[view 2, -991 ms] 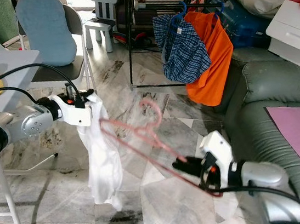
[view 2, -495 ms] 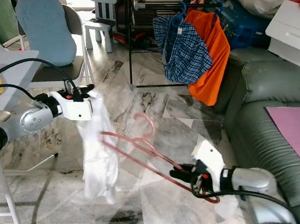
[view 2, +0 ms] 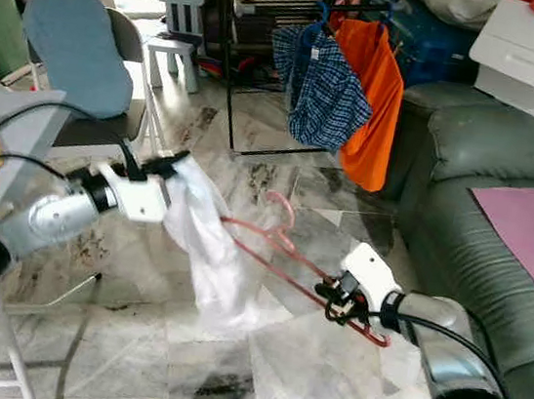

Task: Hang hanger

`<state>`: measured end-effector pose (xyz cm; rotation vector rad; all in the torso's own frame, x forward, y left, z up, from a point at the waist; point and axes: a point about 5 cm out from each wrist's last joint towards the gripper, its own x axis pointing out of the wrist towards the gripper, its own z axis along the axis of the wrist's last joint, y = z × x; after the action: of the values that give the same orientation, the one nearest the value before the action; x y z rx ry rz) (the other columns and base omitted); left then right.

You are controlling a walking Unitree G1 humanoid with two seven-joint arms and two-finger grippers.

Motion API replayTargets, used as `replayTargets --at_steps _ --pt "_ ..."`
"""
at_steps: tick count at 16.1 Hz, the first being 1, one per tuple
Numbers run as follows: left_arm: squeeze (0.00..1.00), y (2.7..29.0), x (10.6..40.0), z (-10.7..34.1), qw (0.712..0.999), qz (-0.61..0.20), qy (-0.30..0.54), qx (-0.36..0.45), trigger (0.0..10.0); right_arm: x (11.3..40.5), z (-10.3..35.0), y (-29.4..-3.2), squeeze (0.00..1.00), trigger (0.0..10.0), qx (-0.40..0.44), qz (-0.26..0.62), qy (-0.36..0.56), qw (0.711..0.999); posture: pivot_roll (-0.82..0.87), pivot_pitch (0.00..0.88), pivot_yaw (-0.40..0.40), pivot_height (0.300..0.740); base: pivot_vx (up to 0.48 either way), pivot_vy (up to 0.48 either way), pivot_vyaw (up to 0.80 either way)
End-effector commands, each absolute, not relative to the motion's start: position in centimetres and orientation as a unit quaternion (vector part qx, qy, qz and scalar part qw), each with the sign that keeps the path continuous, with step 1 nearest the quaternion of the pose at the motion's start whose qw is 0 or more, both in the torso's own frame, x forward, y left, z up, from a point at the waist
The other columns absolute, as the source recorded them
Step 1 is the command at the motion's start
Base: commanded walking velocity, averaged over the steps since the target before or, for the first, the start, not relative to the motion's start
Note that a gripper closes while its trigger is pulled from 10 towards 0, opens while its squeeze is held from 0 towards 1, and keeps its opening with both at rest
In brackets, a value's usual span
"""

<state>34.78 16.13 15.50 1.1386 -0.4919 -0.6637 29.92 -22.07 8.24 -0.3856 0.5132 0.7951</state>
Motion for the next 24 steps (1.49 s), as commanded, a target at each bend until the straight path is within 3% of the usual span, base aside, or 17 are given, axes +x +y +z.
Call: replayTargets --at_steps 1,3,7,10,11,12,14,16,20,22,24 --pt "0.0 15.9 34.7 16.6 0.774 -0.293 -0.254 0.501 10.0 30.9 8.6 -22.3 0.0 10.0 -0.196 0.349 0.234 0.886 -0.17 0.0 0.084 0.74 0.0 0.0 0.0" --pt "0.0 14.4 33.7 15.7 0.787 -0.297 -0.267 0.471 10.0 32.6 9.5 -22.5 0.0 10.0 -0.169 0.283 0.202 0.922 -0.16 0.0 0.076 0.74 0.0 0.0 0.0" --pt "0.0 9.8 32.0 14.5 0.783 -0.322 -0.305 0.436 10.0 35.7 12.5 -21.8 0.0 10.0 -0.119 0.164 0.11 0.973 -0.17 0.0 0.068 0.74 0.0 0.0 0.0" --pt "0.0 7.5 31.0 13.1 0.795 -0.361 -0.278 0.401 10.0 37.0 14.8 -19.6 0.0 10.0 0.023 0.141 0.06 0.988 -0.17 0.0 0.073 0.74 0.0 0.0 0.0" --pt "0.0 7.7 31.2 12.5 0.805 -0.346 -0.26 0.406 10.0 37.3 15.5 -18.4 0.0 10.0 0.099 0.147 0.05 0.983 -0.18 0.0 0.076 0.74 0.0 0.0 0.0" --pt "0.0 7.8 31.3 12.3 0.807 -0.34 -0.253 0.411 10.0 37.3 15.7 -17.9 0.0 10.0 0.117 0.158 0.05 0.979 -0.18 0.0 0.075 0.74 0.0 0.0 0.0" --pt "0.0 8.6 32.0 11.9 0.825 -0.305 -0.224 0.419 10.0 35.3 14.9 -14.9 0.0 10.0 0.086 0.309 0.076 0.944 -0.18 0.0 0.066 0.74 0.0 0.0 0.0" --pt "0.0 9.1 32.3 11.8 0.834 -0.286 -0.209 0.423 10.0 32.8 12.4 -14.3 0.0 10.0 0.047 0.391 0.144 0.908 -0.17 0.0 0.06 0.74 0.0 0.0 0.0" --pt "0.0 9.8 32.4 11.6 0.841 -0.268 -0.196 0.427 10.0 29.0 8.3 -17.3 0.0 10.0 -0.001 0.399 0.248 0.883 -0.19 0.0 0.064 0.74 0.0 0.0 0.0" --pt "0.0 9.4 32.4 11.9 0.845 -0.262 -0.208 0.418 10.0 29.7 6.8 -19.8 0.0 10.0 -0.02 0.294 0.283 0.913 -0.2 0.0 0.071 0.74 0.0 0.0 0.0" --pt "0.0 8.6 32.2 12.6 0.839 -0.276 -0.233 0.408 10.0 31.0 6.8 -21.5 0.0 10.0 0.012 0.194 0.276 0.941 -0.2 0.0 0.072 0.74 0.0 0.0 0.0"
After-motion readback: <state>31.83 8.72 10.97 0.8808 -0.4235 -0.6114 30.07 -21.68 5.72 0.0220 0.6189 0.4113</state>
